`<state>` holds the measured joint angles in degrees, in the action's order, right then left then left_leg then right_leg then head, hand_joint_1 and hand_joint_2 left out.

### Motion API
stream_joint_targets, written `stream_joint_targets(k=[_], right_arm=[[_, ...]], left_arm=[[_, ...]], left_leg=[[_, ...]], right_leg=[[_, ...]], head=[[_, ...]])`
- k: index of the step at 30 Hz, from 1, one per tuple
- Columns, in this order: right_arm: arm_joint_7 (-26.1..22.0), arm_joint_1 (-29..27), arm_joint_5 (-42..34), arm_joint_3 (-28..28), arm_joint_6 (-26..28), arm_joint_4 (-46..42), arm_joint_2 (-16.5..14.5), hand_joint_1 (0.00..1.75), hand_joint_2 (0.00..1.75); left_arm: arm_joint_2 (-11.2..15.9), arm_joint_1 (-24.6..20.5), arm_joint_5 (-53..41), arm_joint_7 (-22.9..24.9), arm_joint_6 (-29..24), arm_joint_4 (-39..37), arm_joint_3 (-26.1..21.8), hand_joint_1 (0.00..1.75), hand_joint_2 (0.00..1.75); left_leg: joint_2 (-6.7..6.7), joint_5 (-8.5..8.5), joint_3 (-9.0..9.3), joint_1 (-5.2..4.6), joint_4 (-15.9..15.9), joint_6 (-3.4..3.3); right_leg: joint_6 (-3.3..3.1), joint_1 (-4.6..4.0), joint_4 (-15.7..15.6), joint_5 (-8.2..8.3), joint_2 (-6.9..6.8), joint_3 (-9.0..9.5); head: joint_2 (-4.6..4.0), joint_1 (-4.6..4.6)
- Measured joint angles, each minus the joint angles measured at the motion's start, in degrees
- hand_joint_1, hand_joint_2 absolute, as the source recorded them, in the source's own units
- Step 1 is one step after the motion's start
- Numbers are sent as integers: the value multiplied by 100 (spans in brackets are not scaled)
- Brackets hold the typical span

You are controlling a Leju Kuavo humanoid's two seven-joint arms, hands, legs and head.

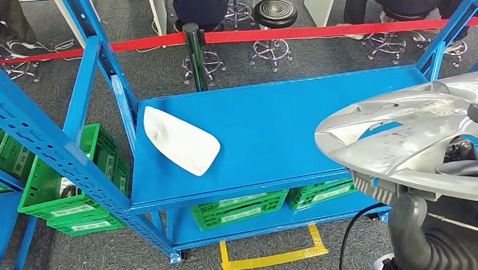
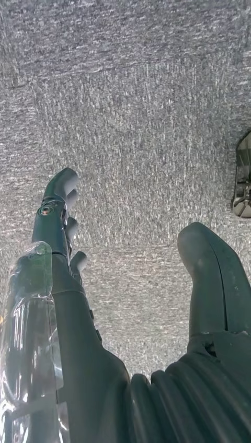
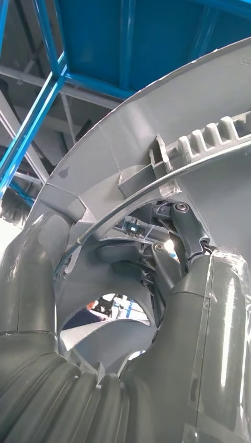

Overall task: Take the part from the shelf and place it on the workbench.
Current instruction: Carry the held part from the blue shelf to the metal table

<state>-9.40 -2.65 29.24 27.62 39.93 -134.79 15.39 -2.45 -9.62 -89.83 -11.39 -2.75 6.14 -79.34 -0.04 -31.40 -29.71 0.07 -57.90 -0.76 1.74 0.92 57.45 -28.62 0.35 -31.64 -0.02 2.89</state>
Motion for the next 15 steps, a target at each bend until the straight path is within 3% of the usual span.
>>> stream_joint_targets(k=[15], right_arm=[[0,-12,-40,51,0,0,0,175,175]], left_arm=[[-8,0,0,-15,-2,0,-48,0,175]], left_leg=[[-3,0,0,0,0,0]], right_leg=[[0,0,0,0,0,0]], head=[[0,0]])
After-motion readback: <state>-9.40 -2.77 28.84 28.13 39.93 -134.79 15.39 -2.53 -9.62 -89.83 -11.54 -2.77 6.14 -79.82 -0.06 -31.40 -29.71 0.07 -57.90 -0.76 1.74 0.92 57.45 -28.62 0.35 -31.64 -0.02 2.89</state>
